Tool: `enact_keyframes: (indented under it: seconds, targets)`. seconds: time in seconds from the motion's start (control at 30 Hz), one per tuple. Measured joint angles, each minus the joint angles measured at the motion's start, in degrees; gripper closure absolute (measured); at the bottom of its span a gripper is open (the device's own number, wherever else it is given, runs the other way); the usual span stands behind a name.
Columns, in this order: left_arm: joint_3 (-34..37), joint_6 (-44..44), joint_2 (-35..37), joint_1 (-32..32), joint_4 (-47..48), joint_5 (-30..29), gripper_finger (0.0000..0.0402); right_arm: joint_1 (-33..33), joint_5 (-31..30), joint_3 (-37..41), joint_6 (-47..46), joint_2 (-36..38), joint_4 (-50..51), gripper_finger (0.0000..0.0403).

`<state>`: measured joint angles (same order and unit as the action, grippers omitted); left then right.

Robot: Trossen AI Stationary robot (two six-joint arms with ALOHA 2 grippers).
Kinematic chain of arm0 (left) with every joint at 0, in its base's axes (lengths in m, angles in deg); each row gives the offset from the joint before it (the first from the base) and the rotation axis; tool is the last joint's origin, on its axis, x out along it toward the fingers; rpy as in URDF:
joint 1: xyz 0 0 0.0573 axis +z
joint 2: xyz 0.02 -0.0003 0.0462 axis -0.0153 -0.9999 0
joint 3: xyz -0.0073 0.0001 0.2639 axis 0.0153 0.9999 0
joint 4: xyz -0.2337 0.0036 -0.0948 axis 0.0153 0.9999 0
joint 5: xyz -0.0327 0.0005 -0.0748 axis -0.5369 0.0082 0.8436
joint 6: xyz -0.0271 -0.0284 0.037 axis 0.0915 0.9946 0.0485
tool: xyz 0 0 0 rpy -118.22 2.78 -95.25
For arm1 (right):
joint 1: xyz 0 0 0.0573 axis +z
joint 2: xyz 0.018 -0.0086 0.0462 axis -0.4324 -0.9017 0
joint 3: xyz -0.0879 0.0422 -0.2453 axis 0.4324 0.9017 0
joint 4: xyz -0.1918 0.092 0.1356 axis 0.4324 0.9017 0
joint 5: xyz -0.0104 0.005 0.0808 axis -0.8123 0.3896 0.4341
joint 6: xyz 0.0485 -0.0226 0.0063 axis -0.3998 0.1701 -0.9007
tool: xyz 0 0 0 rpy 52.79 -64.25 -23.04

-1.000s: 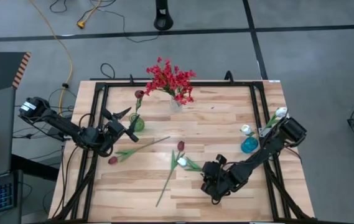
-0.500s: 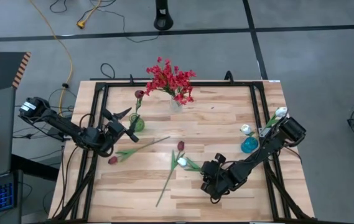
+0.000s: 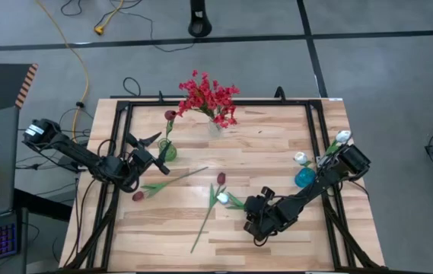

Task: Sort flowers into vase by color
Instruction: Put the white tulip into the blue vase

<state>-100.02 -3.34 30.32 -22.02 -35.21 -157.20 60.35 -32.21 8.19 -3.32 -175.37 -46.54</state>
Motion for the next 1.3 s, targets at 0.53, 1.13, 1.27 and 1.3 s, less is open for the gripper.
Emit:
enact_keyframes:
  seconds: [0.53, 1.13, 1.27, 1.3]
  targets:
    - [0.0, 0.6, 0.0, 0.0, 0.0, 0.0, 0.0196, -0.1, 2.6, 0.0, -1.9, 0.1, 0.2, 0.0337]
    - [0.0, 1.7, 0.0, 0.0, 0.0, 0.0, 0.0196, 4.2, 3.3, -5.2, -6.3, 2.5, 7.6, 0.0376]
    - [0.0, 1.9, 0.0, 0.0, 0.0, 0.0, 0.0196, 6.6, -0.6, -5.6, -6.2, 7.2, 8.8, 0.0375]
    - [0.0, 1.9, 0.0, 0.0, 0.0, 0.0, 0.0196, 7.3, -2.1, -5.6, -6.2, 8.7, 9.0, 0.0374]
